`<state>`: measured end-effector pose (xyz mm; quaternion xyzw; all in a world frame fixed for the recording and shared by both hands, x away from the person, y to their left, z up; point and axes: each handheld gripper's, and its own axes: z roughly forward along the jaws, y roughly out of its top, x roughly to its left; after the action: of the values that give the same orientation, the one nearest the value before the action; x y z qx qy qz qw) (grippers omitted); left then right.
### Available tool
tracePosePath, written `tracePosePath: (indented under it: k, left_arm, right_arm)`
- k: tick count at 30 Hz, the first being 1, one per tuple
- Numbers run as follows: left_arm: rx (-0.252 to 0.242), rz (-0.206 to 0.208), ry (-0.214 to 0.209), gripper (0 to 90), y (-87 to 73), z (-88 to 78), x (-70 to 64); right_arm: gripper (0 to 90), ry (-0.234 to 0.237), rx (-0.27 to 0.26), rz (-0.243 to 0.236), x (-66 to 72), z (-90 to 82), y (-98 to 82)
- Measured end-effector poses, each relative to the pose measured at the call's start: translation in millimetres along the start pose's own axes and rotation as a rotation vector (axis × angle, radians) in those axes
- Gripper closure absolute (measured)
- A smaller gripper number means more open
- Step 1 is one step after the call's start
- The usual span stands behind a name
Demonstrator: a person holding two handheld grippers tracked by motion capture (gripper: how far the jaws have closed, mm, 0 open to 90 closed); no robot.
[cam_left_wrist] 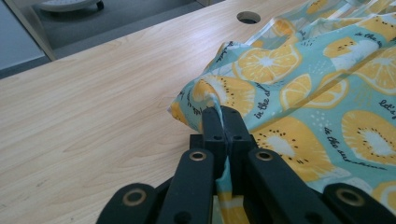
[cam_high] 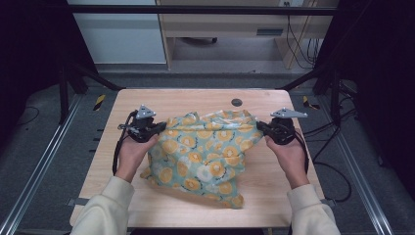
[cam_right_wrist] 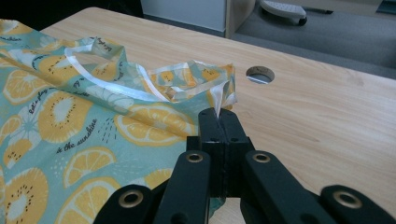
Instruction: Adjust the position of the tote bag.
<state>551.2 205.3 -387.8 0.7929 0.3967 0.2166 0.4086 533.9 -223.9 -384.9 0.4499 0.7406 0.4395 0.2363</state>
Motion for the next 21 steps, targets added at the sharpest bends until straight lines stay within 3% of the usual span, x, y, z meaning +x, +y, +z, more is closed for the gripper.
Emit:
tracePosePath:
  k: [13, 21]
  left_arm:
    - [-0.035, 0.012, -0.008, 90.0, 1.1, -10.9, 1.5]
    - [-0.064, 0.019, -0.009, 90.0, -7.9, -23.3, -4.9]
  right_arm:
    - [90.0, 0.000, -0.030, -0.028, 1.6, -3.9, 6.1]
    - [90.0, 0.005, -0.073, -0.078, 10.0, -16.5, 1.4]
